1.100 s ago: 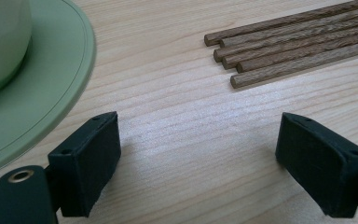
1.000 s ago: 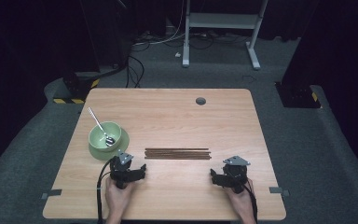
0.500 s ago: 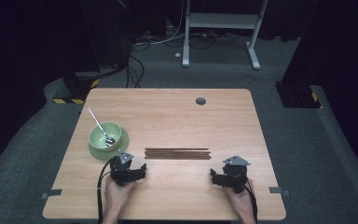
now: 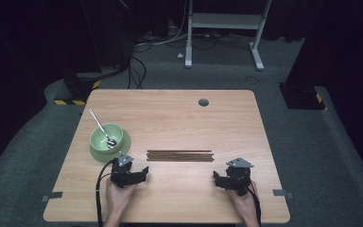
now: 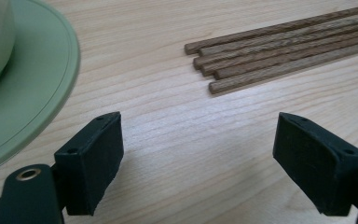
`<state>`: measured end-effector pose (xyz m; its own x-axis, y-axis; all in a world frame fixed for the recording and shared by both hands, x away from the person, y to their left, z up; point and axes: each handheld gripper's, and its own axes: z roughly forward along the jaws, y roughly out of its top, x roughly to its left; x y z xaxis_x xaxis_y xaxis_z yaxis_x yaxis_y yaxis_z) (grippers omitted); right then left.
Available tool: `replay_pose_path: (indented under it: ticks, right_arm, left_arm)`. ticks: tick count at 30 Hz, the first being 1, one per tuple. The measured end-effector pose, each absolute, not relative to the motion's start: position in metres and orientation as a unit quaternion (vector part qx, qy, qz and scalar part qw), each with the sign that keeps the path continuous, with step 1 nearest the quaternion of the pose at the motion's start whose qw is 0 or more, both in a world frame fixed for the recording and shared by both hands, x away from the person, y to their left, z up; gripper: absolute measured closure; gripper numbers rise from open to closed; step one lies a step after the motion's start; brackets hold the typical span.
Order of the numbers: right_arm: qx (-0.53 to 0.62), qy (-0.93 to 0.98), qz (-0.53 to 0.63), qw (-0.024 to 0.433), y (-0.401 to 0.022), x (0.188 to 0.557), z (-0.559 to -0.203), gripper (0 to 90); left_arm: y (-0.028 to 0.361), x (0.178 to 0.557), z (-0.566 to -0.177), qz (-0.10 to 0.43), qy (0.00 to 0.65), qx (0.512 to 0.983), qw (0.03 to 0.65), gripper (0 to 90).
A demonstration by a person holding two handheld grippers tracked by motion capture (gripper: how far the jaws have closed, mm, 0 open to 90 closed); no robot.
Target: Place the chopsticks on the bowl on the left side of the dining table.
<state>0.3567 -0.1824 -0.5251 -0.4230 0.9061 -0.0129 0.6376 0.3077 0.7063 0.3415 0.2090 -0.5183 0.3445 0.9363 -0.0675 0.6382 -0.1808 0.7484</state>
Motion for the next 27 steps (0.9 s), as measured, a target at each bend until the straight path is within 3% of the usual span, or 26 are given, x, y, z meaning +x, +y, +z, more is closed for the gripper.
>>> replay_pose_path:
  ticks: [27]
  right_arm:
    - [0.494,0.781,0.319,0.211,-0.182,0.357,-0.525,13.6]
  left_arm:
    - [0.189,0.339,-0.485,0.184,0.472,0.762,0.404,19.2]
